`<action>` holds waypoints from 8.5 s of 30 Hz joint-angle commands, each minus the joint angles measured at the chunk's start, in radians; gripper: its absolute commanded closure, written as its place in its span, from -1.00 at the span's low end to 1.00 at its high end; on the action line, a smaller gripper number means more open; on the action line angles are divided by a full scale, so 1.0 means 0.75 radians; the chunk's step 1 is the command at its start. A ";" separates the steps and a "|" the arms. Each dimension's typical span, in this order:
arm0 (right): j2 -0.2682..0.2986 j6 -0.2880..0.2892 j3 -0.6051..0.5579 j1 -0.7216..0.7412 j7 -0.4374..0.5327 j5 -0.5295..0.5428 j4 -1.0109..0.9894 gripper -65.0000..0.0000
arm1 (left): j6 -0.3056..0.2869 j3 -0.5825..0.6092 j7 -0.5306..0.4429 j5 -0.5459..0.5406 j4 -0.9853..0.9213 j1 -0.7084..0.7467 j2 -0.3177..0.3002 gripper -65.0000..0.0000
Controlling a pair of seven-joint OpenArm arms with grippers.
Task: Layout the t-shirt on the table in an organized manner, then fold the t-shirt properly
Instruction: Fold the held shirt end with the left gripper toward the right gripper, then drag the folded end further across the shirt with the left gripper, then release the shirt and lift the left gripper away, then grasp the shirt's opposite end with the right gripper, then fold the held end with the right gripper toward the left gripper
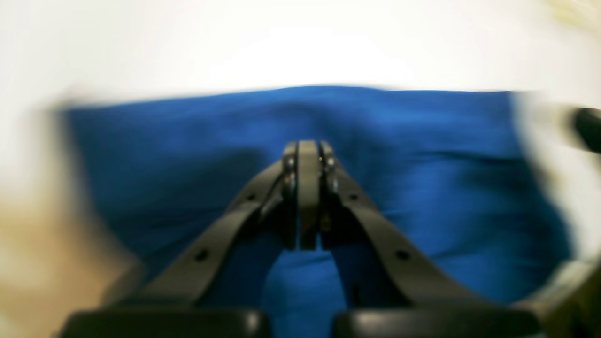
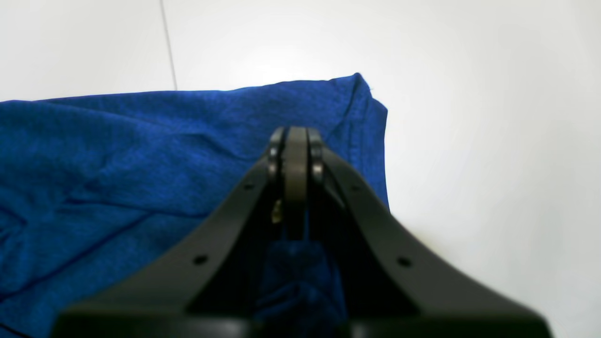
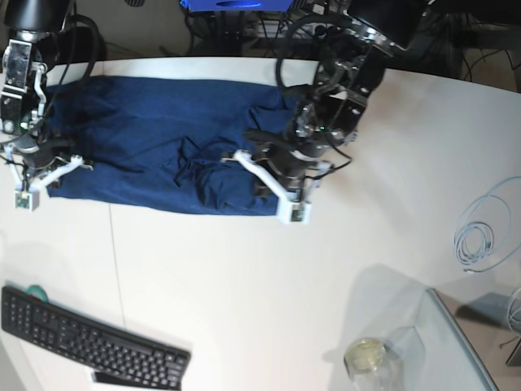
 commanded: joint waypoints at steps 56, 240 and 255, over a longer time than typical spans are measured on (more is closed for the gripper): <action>0.015 0.000 0.007 0.019 0.032 0.006 0.028 1.00 | -0.043 0.391 -0.028 -0.018 -0.078 0.005 0.006 1.00; 0.268 0.750 0.040 0.088 -0.338 0.882 -0.729 -0.13 | -0.085 -0.098 -0.341 0.390 -0.512 -0.044 -0.096 1.00; 0.270 0.750 -0.091 0.090 -0.273 0.884 -0.721 0.76 | -0.085 -0.084 -0.341 0.400 -0.512 -0.048 -0.067 1.00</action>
